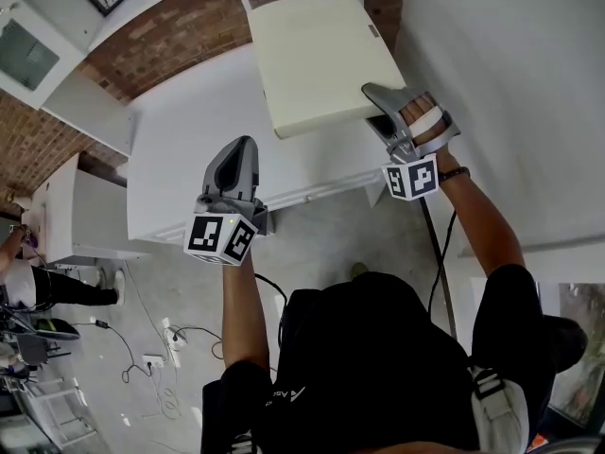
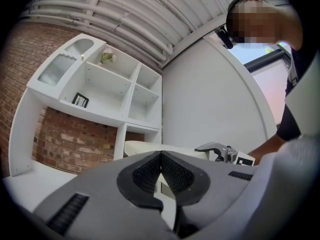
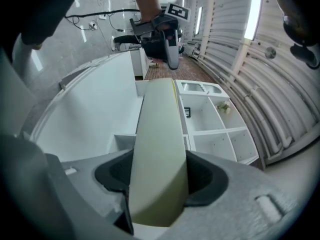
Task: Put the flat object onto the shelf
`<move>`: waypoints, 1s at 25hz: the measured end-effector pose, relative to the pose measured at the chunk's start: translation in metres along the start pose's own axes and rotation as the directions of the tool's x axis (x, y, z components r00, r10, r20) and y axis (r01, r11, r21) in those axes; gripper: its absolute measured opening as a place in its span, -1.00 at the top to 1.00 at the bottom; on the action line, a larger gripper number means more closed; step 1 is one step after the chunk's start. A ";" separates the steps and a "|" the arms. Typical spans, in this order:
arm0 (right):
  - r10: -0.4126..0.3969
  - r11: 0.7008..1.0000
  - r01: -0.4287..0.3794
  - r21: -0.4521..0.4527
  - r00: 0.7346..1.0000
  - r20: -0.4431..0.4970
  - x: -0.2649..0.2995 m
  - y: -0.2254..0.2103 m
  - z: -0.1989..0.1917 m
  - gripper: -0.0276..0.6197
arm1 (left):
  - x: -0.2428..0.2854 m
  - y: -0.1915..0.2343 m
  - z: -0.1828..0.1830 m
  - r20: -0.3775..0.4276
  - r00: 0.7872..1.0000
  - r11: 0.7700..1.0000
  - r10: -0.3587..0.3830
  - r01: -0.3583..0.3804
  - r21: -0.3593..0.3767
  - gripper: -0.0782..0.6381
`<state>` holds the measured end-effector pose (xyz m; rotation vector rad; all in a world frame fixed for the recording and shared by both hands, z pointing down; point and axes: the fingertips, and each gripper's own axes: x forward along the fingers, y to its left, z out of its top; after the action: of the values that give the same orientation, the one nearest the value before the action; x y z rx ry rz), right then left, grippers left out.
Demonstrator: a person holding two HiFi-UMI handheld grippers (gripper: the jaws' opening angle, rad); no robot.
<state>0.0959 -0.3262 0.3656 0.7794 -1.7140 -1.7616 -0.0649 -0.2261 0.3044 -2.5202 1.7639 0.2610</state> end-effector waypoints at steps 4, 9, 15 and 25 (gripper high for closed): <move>-0.001 1.000 0.001 0.010 1.000 0.013 0.013 -0.005 -0.015 0.05 | 0.014 -0.003 -0.005 -0.018 1.000 1.000 0.013 -0.013 0.001 0.79; 0.004 1.000 -0.004 0.010 1.000 0.011 0.028 -0.005 -0.021 0.05 | 0.022 0.011 -0.006 -0.026 1.000 1.000 0.010 -0.010 -0.003 0.79; 0.012 1.000 -0.012 0.018 1.000 -0.010 0.047 0.003 -0.027 0.05 | 0.032 0.030 -0.012 -0.027 1.000 1.000 0.001 -0.001 -0.008 0.79; 0.051 0.999 -0.051 0.015 0.998 -0.038 0.093 0.018 -0.038 0.05 | 0.056 0.059 -0.018 -0.026 0.999 0.999 -0.046 0.045 -0.022 0.79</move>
<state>0.0608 -0.4205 0.3810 0.7636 -1.7082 -1.6919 -0.0998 -0.3010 0.3160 -2.5876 1.7195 0.2464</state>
